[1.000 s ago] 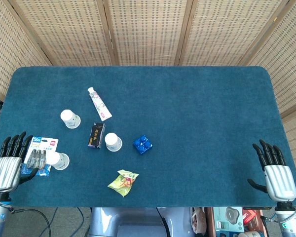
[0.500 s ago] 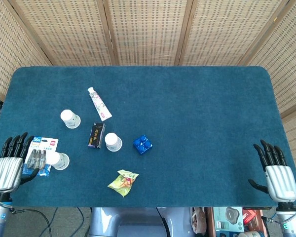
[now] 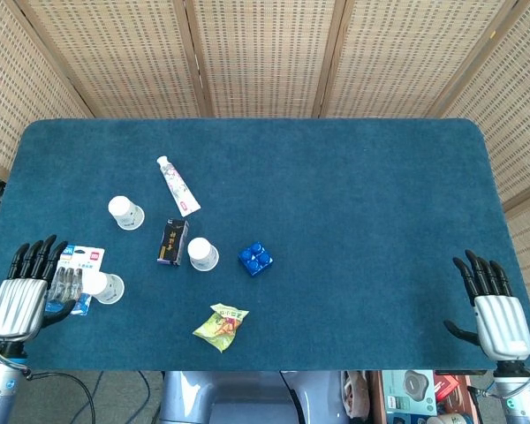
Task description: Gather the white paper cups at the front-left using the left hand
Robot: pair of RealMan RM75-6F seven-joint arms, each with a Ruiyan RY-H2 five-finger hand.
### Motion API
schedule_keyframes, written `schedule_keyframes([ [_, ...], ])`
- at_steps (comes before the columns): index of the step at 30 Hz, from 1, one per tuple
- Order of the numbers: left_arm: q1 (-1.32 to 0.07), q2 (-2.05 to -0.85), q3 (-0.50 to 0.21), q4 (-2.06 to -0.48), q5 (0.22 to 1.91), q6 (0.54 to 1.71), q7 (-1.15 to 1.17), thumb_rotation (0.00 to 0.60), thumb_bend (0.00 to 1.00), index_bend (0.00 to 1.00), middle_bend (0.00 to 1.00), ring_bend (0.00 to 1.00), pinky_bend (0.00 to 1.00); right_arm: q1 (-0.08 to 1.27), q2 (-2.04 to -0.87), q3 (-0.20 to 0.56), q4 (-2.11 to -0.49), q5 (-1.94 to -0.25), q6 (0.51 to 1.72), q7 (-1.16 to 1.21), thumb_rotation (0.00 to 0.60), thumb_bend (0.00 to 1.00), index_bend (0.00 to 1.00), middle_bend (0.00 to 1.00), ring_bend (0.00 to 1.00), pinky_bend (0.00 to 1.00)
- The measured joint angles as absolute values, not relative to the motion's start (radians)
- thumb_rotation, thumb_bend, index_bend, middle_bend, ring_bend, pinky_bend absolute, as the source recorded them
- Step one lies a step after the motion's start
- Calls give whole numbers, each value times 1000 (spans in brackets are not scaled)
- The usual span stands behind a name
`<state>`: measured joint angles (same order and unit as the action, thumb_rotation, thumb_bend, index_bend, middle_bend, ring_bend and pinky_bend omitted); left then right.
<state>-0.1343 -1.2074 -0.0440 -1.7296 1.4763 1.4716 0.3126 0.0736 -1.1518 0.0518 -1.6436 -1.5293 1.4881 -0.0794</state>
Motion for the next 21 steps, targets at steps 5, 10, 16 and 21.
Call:
schedule_keyframes([
  [5, -177, -1184, -68, -1773, 1454, 1412, 362, 600, 230, 0, 0, 0, 0, 78, -1154, 54, -1643, -1528, 1481, -79, 600, 145, 0, 0, 0, 0],
  [10, -251, -1143, -106, -1871, 1381, 1301, 452, 600, 229, 0, 0, 0, 0, 79, -1151, 56, -1643, -1521, 1478, -68, 600, 144, 0, 0, 0, 0],
  [16, -382, -1115, -166, -1964, 1199, 1150, 591, 600, 229, 11, 0, 0, 0, 79, -1142, 60, -1642, -1516, 1478, -36, 600, 144, 0, 0, 0, 0],
  [21, -498, -1125, -208, -2008, 1011, 1092, 744, 600, 230, 104, 0, 0, 0, 80, -1136, 62, -1638, -1511, 1474, -16, 600, 144, 0, 0, 0, 0],
])
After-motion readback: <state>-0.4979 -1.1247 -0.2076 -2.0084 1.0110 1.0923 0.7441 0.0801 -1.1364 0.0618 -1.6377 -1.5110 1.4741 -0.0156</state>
